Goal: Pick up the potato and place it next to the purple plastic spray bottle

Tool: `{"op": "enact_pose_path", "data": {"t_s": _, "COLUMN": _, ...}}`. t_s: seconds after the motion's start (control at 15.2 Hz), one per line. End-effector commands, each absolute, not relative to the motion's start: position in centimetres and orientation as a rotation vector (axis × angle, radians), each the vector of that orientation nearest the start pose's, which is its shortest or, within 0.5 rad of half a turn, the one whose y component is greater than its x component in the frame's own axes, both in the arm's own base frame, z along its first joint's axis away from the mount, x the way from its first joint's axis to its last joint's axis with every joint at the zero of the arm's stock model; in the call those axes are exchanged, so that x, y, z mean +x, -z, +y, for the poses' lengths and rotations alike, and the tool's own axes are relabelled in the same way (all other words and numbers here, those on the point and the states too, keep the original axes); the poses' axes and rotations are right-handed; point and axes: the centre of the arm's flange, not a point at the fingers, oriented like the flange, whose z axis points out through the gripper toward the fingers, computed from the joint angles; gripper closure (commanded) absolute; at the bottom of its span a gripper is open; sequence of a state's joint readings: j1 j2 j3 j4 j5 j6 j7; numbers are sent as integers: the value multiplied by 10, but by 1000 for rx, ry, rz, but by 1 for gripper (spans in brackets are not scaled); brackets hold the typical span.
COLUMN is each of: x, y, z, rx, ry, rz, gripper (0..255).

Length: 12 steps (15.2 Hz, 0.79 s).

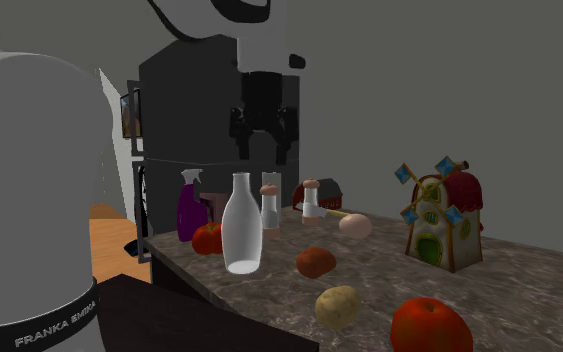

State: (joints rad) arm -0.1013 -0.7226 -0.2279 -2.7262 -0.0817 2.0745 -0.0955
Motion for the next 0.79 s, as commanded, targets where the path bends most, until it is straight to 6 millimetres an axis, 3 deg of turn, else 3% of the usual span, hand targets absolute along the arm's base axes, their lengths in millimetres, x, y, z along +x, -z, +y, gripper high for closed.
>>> {"op": "enact_pose_path", "data": {"t_s": 0.0, "x": 316, "y": -408, "z": -120, "rx": -3077, "ry": 110, "rz": 217, "gripper": 0}}
{"op": "enact_pose_path", "data": {"t_s": 0.73, "x": 320, "y": -287, "z": -191, "rx": -3132, "ry": 77, "rz": 198, "gripper": 0}}
